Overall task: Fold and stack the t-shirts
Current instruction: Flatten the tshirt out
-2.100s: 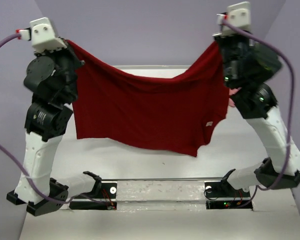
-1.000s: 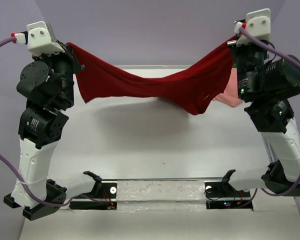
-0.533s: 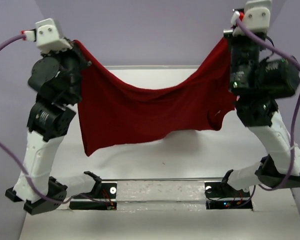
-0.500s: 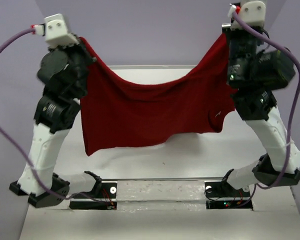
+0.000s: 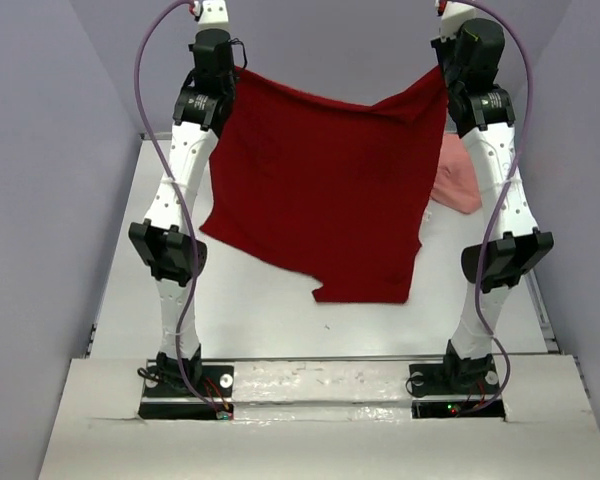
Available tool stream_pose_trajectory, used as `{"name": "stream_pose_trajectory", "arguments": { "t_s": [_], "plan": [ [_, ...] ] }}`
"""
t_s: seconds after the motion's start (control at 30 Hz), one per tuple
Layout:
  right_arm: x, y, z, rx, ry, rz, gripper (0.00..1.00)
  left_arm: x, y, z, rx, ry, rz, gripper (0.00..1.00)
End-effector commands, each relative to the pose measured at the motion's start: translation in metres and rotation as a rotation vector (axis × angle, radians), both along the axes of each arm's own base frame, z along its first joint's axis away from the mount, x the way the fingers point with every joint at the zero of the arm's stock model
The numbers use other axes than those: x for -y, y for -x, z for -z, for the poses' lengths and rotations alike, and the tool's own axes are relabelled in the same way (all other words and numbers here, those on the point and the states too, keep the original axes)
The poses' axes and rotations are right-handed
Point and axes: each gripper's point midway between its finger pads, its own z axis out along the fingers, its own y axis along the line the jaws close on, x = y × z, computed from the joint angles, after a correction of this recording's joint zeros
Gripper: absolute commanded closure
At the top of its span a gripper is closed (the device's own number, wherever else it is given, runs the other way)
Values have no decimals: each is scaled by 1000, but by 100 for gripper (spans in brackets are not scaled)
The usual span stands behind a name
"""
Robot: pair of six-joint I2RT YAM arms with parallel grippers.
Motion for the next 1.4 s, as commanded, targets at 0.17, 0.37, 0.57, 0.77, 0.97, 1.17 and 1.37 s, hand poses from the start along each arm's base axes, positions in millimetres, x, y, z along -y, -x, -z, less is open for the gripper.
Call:
{"name": "stream_pose_trajectory", "arguments": {
  "t_s": [0.17, 0.37, 0.57, 0.77, 0.97, 1.17, 1.37],
  "plan": [
    [0, 131, -143, 318, -113, -83, 100, -46, 128, -150, 304, 70, -27, 100],
    [-10, 222, -174, 406, -110, -85, 100, -44, 210, -166, 343, 109, -15, 100],
    [-18, 292, -184, 417, -123, -93, 100, -41, 281, -165, 353, 186, 24, 100],
    [-20, 324, -194, 422, -132, -40, 100, -48, 315, -163, 347, 234, 26, 100],
    [-54, 322, -206, 474, -65, -29, 100, -40, 309, -162, 342, 222, 21, 100],
    [-91, 260, -211, 465, -8, -103, 100, 1, 247, -153, 310, 136, 72, 100],
    [-63, 141, -151, 330, -31, -104, 100, -4, 117, -103, 207, 119, 65, 100]
  ]
}}
